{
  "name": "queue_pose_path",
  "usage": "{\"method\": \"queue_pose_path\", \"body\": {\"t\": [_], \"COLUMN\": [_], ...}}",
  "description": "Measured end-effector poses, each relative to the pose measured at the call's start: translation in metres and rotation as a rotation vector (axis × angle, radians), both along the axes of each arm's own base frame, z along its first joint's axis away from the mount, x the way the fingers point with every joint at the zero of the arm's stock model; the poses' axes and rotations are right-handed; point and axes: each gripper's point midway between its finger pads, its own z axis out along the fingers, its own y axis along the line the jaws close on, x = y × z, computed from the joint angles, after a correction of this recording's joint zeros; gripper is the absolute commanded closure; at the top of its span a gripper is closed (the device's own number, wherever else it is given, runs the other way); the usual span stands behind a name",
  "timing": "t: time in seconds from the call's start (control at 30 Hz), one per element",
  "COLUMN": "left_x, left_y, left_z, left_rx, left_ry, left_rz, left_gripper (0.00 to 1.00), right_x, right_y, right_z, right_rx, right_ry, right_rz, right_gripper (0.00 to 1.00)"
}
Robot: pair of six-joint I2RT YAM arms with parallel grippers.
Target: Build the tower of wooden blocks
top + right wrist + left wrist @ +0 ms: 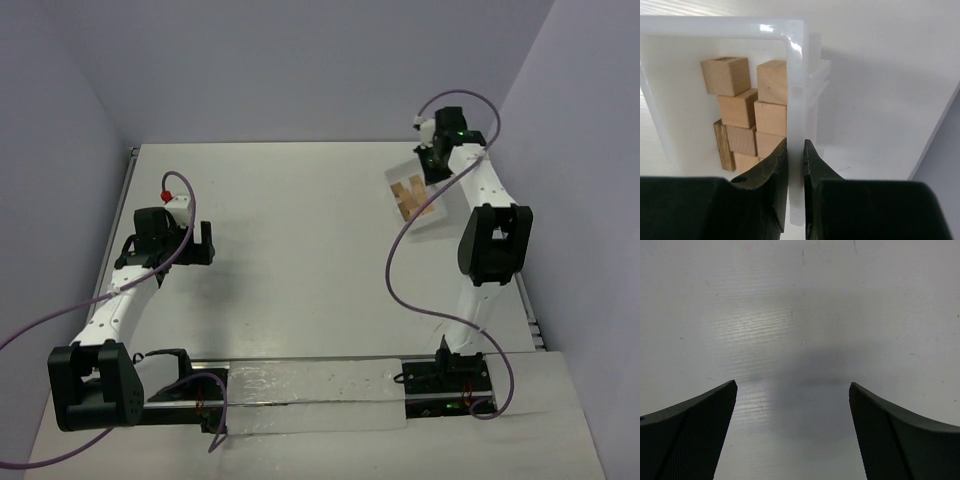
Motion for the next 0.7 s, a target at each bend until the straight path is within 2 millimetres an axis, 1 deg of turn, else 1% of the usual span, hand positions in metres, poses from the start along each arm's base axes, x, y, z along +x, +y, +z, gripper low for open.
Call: {"method": "queue_pose_path", "body": {"t": [0.07,0.1,0.17,0.2,0.27,0.47,0.57,0.7], "left_x": [0.0,0.0,0.001,0.001,0.001,0.003,0.003,0.003], "left_y": [0.002,0.003,0.005,0.007,0.01,0.021,0.029,0.042], "left_z": [0.002,0.004,0.01,0.012,0.016,0.02,0.02,0.022], "left_rx": [0.003,0.005,0.011,0.015,0.022,0.028,0.034,0.043], "left_ry": [-0.008,-0.014,-0.032,-0.041,-0.055,-0.069,-0.068,-0.073], "left_rz": [0.015,0.022,0.039,0.047,0.069,0.152,0.199,0.26], "left_gripper": [0.01,0.01,0.01,0.01,0.01,0.01,0.01,0.01], "right_x": [-0.002,-0.004,-0.013,-0.017,-0.027,-0.05,-0.06,-0.073], "right_y": [0.037,0.055,0.083,0.093,0.11,0.141,0.162,0.191], "right_z": [0.015,0.02,0.023,0.022,0.017,-0.016,-0.015,0.001], "right_rx": [-0.036,-0.054,-0.083,-0.101,-0.144,-0.342,-0.408,-0.498], "right_ry": [-0.058,-0.087,-0.119,-0.13,-0.151,-0.187,-0.265,-0.418], "right_rz": [0.072,0.106,0.16,0.179,0.208,0.287,0.338,0.404], "right_gripper": [1.0,1.0,1.0,1.0,1.0,1.0,1.0,1.0]}}
